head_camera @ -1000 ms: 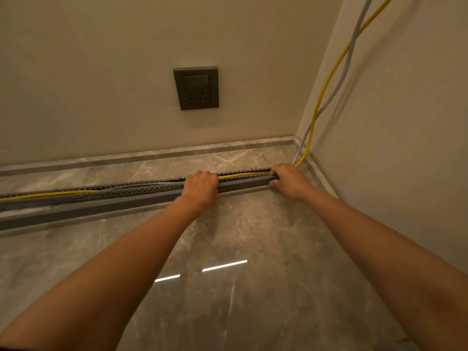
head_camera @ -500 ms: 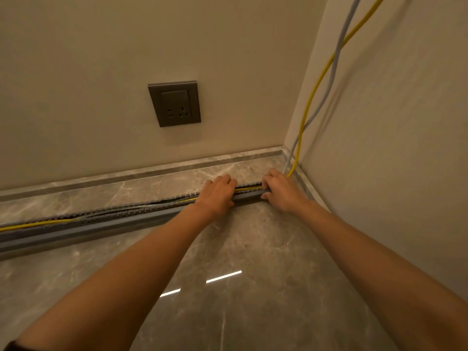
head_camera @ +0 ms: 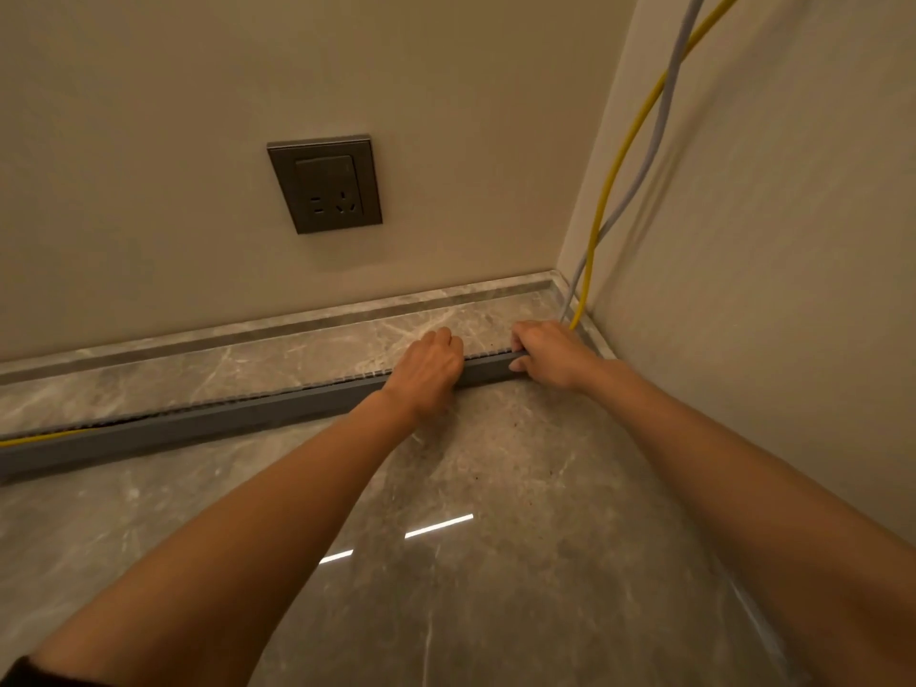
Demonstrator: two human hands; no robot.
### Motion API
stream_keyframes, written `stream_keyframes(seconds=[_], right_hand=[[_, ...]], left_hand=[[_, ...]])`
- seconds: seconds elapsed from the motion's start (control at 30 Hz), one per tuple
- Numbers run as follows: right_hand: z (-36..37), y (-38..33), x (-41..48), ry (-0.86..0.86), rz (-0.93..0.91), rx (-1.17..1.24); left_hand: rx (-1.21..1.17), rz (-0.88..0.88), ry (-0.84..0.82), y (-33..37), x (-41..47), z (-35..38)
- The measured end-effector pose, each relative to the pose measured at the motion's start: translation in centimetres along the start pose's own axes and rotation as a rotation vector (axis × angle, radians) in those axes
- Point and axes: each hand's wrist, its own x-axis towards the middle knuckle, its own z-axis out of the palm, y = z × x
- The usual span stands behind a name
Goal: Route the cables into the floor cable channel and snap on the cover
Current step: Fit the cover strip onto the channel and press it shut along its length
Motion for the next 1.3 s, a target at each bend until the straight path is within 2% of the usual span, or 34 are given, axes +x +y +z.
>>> stream_keyframes(seconds=[0.23,0.53,0.73,0.87,1.07,1.3], right_hand=[[0.3,0.4,-0.7,-0.014,-0.035,0.062],[0.6,0.7,-2.8,-0.048,-0.076,0.062],[0.8,1.1,-3.1,-0.081,-0.136,-0.106],[0.8,1.1,-3.4,-0.067,-0.140,-0.126],[1.1,1.4,-3.4,-0.020,-0.134,-0.063],[1.0,1.6,-3.3,-0.035,-0.142,-0.096]], left_hand=[[0.029,-0.006,0.012,0.4,-0.3,0.1],[0.186,0.121,0.023,0.8,-1.3,0.1],[0.201,0.164,0.006,1.4,-1.9,-0.2],[0.154,0.136,0.034,2.2,-2.3,0.1],[0.275,0.169,0.059,3.4,-2.8,0.5],[0.376,0.232,0.034,3.1,-2.1,0.6]])
